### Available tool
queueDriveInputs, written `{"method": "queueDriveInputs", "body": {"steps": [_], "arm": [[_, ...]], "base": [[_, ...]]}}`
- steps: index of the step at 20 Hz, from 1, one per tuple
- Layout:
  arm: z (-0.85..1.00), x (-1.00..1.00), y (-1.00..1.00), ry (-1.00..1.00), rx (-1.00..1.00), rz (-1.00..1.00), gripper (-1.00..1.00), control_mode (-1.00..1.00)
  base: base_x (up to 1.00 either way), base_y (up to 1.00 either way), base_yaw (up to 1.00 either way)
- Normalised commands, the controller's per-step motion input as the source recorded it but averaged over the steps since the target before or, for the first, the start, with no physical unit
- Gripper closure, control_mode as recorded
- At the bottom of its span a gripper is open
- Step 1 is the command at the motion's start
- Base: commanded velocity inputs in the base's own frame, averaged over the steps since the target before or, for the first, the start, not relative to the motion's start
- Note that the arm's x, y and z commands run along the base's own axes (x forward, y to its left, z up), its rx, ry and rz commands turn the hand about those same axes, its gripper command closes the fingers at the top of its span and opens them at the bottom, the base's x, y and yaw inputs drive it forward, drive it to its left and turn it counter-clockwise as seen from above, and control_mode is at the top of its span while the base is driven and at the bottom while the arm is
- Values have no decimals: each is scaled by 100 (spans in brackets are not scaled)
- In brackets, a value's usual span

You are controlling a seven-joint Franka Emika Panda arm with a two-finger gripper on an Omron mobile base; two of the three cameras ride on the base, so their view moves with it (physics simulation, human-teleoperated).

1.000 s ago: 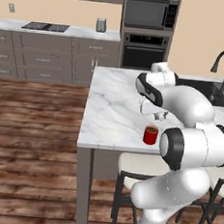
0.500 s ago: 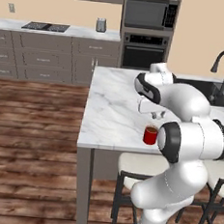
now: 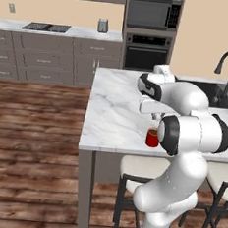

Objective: Pick up the marshmallow and place it in the cup of hot chocolate on the dining counter.

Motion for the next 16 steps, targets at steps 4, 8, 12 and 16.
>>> {"method": "queueDriveInputs", "body": {"steps": [4, 8, 12, 16], "arm": [[-25, 12, 0, 0, 0, 0, 100, -100], [-24, 5, 0, 0, 0, 0, 100, -100], [-28, 8, 0, 0, 0, 0, 100, -100], [-24, 13, 0, 0, 0, 0, 100, -100]], "base": [[0, 0, 0], [0, 0, 0], [0, 0, 0], [0, 0, 0]]}}
